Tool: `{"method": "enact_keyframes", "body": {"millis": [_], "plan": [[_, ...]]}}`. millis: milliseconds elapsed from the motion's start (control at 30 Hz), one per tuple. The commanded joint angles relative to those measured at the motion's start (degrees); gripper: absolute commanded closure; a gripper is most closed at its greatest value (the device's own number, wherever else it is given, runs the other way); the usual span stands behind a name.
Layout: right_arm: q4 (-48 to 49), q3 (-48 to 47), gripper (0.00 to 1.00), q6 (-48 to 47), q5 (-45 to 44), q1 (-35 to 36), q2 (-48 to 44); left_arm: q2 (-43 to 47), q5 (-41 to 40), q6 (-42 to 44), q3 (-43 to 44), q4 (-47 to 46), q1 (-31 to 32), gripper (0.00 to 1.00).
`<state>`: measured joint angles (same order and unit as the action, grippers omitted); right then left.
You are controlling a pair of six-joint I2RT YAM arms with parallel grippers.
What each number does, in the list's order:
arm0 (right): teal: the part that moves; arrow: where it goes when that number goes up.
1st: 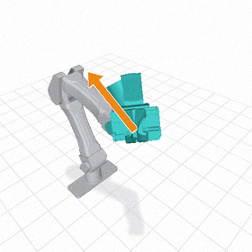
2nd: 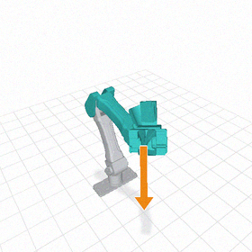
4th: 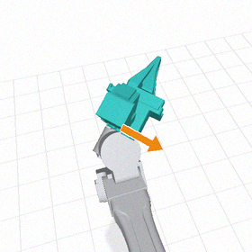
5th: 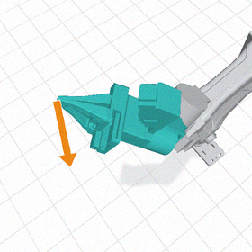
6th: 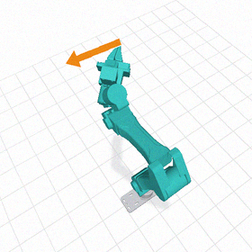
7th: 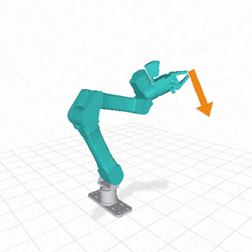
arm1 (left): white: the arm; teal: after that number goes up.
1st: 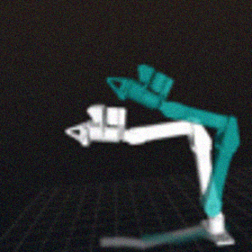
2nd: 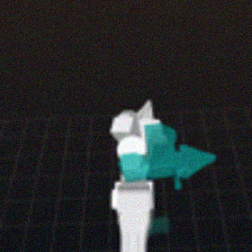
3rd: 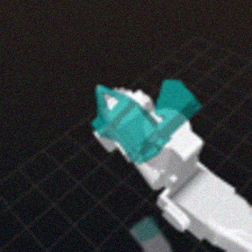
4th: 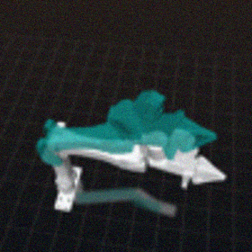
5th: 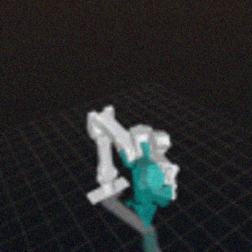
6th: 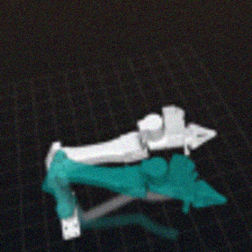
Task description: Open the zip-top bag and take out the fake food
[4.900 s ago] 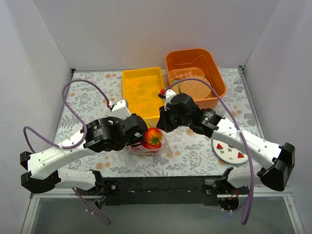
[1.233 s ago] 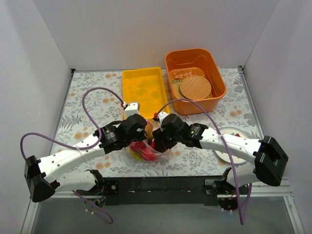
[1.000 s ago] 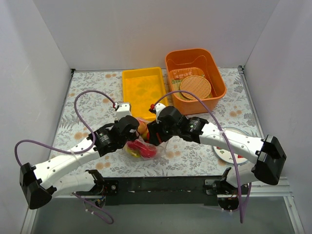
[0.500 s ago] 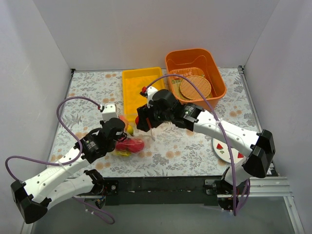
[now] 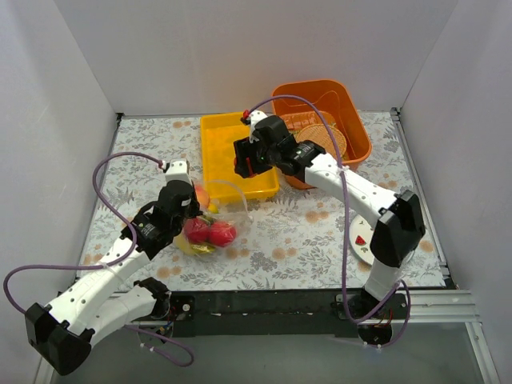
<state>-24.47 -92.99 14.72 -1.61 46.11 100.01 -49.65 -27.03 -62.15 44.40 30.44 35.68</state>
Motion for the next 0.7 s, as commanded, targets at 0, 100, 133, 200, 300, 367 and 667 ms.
{"method": "enact_keyframes", "body": {"millis": [0, 100, 133, 200, 300, 367, 667], "plan": [[3.99, -2.81, 0.76, -2.42, -5.33, -2.60, 6.41, 0.52, 12.42, 5.89, 2.17, -4.95, -2.46, 1.00], [5.13, -5.00, 0.75, -2.24, -6.13, -3.92, 11.34, 0.34, 17.00, 6.43, 3.23, -4.51, -2.46, 1.00], [5.13, -5.79, 0.72, -2.33, -6.48, -4.09, 12.48, 0.08, 17.88, 6.51, 3.50, -3.55, -2.46, 1.00], [4.43, -8.78, 0.61, -2.76, -7.44, -4.36, 15.65, -0.45, 18.67, 6.17, 4.46, -1.97, -2.55, 1.00], [1.89, -13.60, 0.43, -3.64, -7.97, -4.36, 19.08, -0.89, 20.52, 4.50, 4.91, 0.06, -2.55, 1.00], [0.48, -15.20, 0.31, -3.82, -8.15, -4.36, 20.22, -1.24, 22.09, 2.56, 4.55, 0.24, -2.55, 1.00], [-1.98, -15.03, 0.10, -4.26, -6.40, -4.53, 16.98, -2.30, 21.84, -3.94, 3.76, 0.42, -2.55, 0.93]]}}
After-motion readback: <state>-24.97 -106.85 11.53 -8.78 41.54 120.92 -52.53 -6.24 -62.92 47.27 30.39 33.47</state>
